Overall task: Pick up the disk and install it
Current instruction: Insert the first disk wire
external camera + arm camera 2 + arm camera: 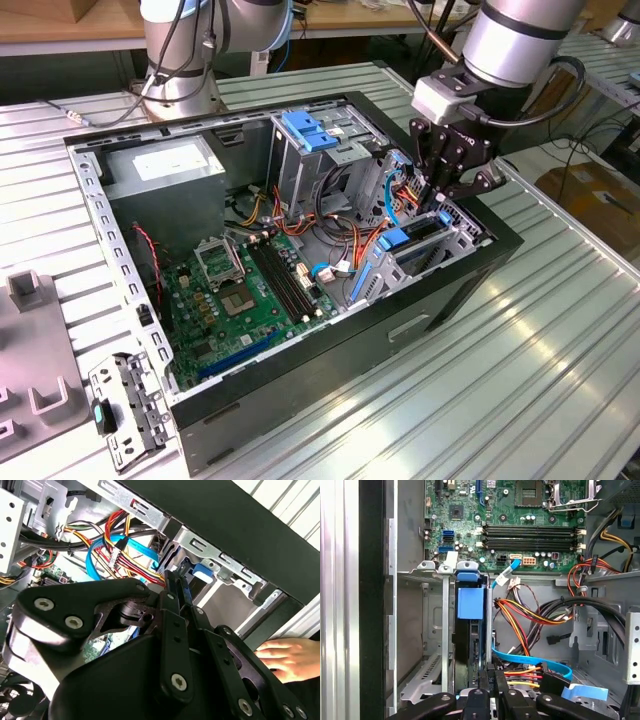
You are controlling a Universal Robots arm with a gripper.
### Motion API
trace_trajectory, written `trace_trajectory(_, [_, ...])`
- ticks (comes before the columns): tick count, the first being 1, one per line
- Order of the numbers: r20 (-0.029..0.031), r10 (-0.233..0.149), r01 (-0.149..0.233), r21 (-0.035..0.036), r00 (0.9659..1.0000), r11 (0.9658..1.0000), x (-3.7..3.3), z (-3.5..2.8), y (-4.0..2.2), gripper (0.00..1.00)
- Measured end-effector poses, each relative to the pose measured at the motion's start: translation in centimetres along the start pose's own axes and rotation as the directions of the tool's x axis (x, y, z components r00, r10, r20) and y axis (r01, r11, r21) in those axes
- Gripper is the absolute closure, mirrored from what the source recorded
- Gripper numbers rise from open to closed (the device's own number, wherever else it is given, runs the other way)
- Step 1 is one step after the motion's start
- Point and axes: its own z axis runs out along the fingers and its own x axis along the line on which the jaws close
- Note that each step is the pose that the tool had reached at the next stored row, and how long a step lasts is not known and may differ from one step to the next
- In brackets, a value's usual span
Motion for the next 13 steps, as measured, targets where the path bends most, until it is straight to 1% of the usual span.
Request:
trace_trajectory(1, [0.0,0.001,-0.001,0.0014,1.0,1.0,-0.01,0.0,0.09,0.84])
trace_trajectory(2, [-0.0002,0.001,-0.001,0.0064,1.0,1.0,-0.01,-0.01,0.15,0.84])
trace_trajectory(3, [-0.0003,0.001,-0.001,0.0137,1.0,0.9999,0.0,-0.02,0.26,0.84])
trace_trajectory(5, [-0.0005,0.002,-0.002,0.0196,1.0,0.9998,0.02,-0.02,0.29,0.84])
trace_trajectory(7, [-0.0004,0.003,-0.003,0.0198,1.0,0.9998,0.14,-0.01,0.3,0.84])
trace_trajectory(10, [-0.0005,0.003,-0.003,0.0199,1.0,0.9998,0.8,0.01,0.36,0.84])
trace_trajectory(13, [-0.0002,0.002,-0.002,0.0199,1.0,0.9998,0.91,0.01,0.73,0.84])
